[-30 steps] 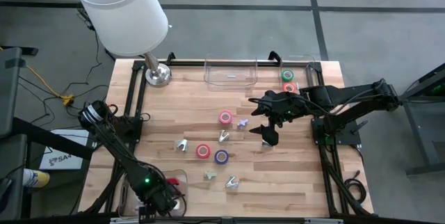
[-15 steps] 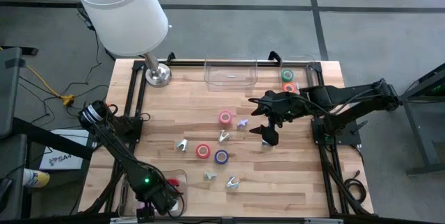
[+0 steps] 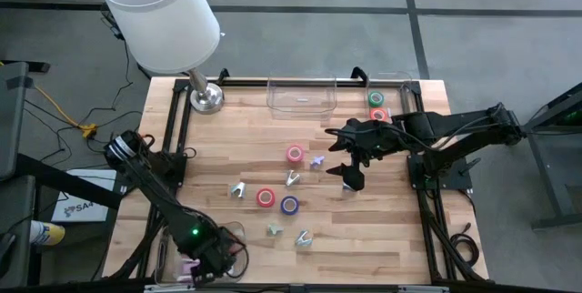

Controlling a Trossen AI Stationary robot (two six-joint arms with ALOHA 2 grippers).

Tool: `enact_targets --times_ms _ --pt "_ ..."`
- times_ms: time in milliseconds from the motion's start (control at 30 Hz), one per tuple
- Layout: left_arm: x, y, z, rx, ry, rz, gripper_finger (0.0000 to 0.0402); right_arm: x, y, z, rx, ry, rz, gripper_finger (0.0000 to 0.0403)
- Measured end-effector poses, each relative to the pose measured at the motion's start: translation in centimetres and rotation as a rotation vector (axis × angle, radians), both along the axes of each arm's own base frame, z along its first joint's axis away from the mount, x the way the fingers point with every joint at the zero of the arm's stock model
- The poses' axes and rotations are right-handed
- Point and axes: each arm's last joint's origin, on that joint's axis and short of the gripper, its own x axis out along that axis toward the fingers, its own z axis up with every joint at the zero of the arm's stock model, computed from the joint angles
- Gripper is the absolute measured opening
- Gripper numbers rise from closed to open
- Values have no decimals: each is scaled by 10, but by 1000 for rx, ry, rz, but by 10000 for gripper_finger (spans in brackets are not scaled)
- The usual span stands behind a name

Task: Pick and place Stapler, Stapler remover, tape
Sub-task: Put the top blue staple remover into the top left transparent bin

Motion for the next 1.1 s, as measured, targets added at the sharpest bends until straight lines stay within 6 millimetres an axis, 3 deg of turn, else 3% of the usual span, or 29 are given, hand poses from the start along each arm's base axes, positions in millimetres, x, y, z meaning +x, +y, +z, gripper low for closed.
enact_targets --times_ms 633,933,1100 --pt "25 42 59 370 -179 33 307 -3 0 -3 37 49 -37 320" --pt "39 58 65 558 -353 139 308 -9 -3 -10 98 136 -189 320" --pt "50 74 66 625 -387 111 308 -14 -5 -14 98 194 -239 320"
